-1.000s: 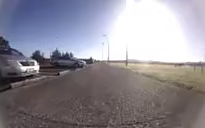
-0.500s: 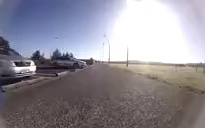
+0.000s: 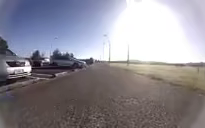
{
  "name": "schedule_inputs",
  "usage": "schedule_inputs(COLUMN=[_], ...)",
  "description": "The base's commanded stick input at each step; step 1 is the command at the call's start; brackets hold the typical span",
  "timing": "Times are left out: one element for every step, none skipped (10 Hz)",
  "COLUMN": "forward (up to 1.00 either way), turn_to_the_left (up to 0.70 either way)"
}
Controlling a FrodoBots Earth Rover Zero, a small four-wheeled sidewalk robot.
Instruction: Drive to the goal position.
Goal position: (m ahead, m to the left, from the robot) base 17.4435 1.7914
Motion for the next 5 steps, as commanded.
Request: schedule_inputs(forward=[0.7,0.7,0.7,0.7,0.7], turn_to_the_left=[0.0,0.0,0.0,0.0,0.0])
